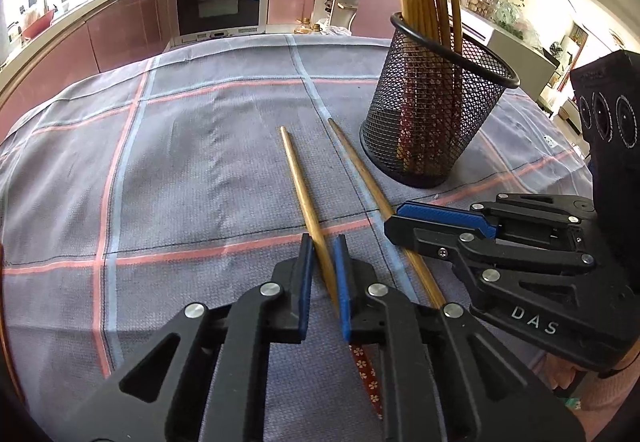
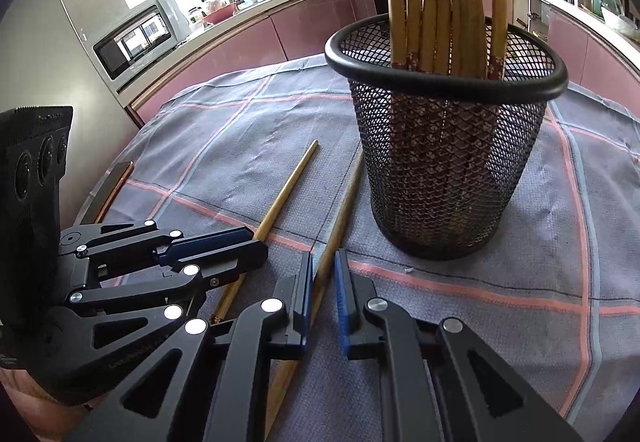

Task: Organize utensils
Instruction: 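Close the right gripper on one chopstick while the left gripper grasps another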

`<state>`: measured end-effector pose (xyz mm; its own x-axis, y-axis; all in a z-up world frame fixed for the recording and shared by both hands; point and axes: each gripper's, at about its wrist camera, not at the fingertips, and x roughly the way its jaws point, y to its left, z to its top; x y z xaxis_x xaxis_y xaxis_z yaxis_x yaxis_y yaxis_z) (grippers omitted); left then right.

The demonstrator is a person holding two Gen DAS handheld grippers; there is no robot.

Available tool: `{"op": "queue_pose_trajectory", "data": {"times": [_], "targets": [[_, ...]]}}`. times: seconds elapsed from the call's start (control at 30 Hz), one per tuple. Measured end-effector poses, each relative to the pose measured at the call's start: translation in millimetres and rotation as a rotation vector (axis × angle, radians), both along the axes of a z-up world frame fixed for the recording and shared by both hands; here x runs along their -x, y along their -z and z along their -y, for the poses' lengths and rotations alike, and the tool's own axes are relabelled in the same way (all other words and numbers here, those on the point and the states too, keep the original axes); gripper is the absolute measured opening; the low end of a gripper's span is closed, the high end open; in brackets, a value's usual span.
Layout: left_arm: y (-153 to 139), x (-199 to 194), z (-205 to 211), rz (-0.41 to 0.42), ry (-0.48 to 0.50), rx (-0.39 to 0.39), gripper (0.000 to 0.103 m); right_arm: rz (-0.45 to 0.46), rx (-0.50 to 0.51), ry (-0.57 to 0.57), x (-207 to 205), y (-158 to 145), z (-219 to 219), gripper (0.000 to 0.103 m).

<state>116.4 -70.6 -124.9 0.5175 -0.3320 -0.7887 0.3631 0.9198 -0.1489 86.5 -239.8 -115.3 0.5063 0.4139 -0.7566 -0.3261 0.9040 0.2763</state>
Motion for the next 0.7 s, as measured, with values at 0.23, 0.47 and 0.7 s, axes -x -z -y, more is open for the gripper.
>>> {"op": "queue_pose_trajectory", "data": {"times": [0.23, 0.47, 0.7], "targets": [[-0.4, 8.4, -2.4, -0.012, -0.009, 0.027, 0.007, 0.004, -0.063, 0.031, 4.0, -3.6, 11.4, 0.007], [-2.9, 20.6, -3.5, -0.012, 0.002, 0.037, 0.007, 0.017, -0.060, -0.047, 14.6, -9.9, 2.5, 0.006], [0.9, 23.8, -2.6, -0.021, 0.018, 0.018, 0.008, -0.015, -0.028, -0.069, 14.3, -2.9, -2.3, 0.008]]}}
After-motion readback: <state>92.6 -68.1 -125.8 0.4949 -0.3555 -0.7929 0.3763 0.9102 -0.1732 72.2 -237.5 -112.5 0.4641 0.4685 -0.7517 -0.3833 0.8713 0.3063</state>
